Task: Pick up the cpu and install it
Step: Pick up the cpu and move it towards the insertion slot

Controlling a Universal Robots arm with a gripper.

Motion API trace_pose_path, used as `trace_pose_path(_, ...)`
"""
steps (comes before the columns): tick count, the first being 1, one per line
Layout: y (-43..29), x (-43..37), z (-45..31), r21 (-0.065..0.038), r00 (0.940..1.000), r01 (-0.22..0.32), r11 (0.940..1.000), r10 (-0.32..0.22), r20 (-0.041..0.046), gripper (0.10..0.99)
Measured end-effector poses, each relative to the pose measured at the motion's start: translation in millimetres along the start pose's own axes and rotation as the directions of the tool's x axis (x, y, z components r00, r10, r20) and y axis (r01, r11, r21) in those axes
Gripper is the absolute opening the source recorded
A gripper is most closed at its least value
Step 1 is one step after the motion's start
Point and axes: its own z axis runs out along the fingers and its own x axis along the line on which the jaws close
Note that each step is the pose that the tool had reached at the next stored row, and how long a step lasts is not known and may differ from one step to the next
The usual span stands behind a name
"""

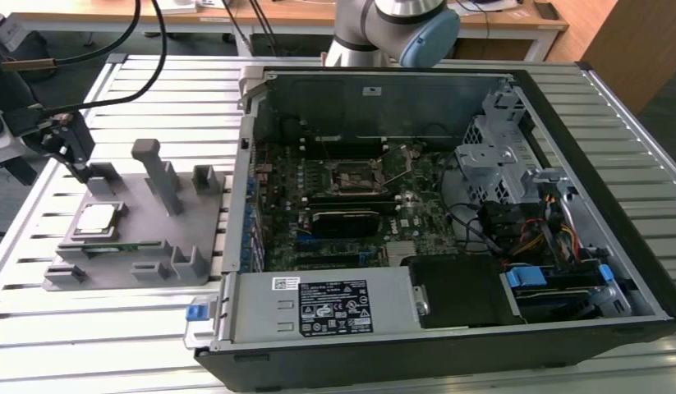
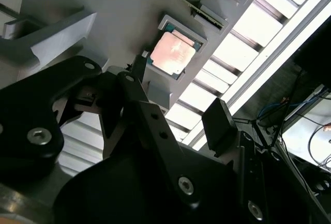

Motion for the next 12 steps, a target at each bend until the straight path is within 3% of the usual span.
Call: trace_pose_path(12, 0.0, 0.0, 1.1, 0.000, 1.0000, 0.000, 1.0000, 0.000, -0.0001, 0.706)
